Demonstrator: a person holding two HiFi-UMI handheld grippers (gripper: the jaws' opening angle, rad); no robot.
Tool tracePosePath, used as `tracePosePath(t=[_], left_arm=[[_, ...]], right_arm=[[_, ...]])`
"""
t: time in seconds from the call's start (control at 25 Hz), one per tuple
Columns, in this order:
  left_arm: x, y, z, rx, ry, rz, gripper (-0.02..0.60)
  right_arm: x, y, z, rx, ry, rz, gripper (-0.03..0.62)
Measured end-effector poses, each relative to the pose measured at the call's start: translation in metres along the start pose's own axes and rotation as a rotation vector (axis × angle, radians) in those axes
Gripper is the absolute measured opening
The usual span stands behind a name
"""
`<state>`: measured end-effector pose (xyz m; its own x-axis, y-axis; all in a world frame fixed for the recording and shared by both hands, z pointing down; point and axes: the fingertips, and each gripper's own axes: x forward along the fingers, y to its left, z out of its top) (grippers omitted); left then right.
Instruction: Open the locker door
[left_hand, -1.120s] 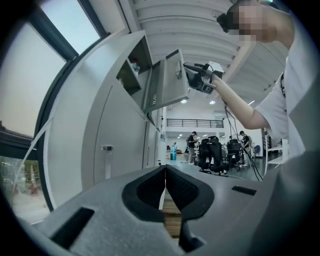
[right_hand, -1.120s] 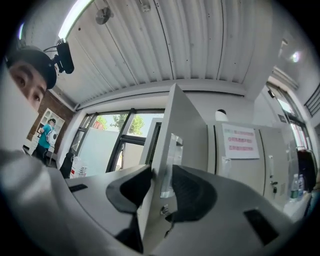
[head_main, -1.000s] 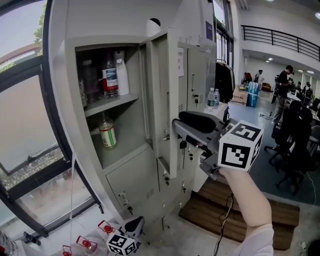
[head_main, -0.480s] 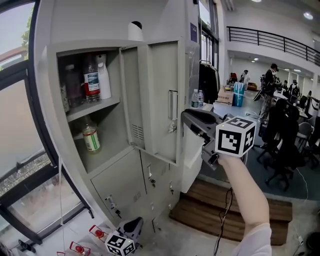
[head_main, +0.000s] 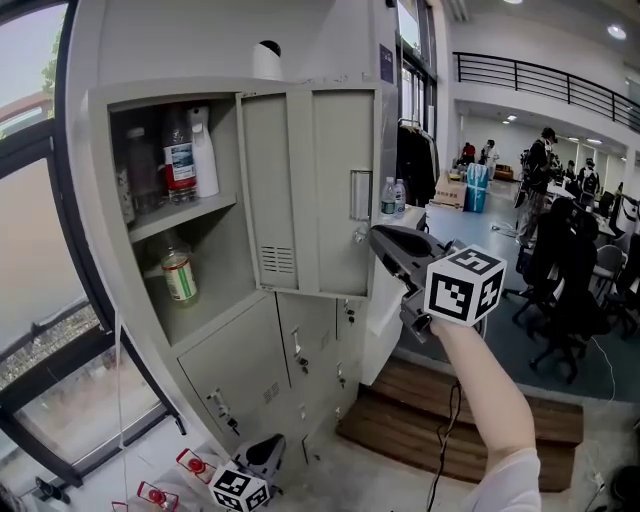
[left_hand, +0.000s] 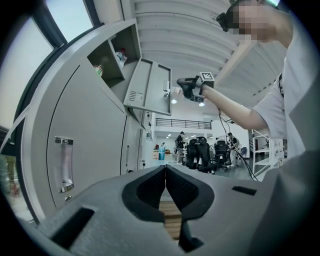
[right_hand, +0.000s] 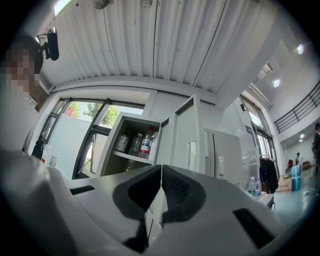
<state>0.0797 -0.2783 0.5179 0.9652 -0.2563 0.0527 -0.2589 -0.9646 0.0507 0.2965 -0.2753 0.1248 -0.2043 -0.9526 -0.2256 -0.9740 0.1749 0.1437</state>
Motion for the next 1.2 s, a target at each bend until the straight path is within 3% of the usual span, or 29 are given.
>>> tracePosePath(t=[0.52,0.84,1.2], left_arm=[[-0.030,0.024,0.001,0.026,-0.021,0.114,0.009],[-0.056,0.037,0.012,0.102,-0.040,0.191,0.009],[-0.104,0.066,0.016,0.093,-0.090,0.382,0.009]], right_arm=[[0.011,0.051,-0.102,0.065,-0.032,0.098,0.013],[0.014,0.125,-0.202,0.105,0.009,0.168,0.012],[0.018,0.220,-0.291,0.168,0.059,0.316,0.013]])
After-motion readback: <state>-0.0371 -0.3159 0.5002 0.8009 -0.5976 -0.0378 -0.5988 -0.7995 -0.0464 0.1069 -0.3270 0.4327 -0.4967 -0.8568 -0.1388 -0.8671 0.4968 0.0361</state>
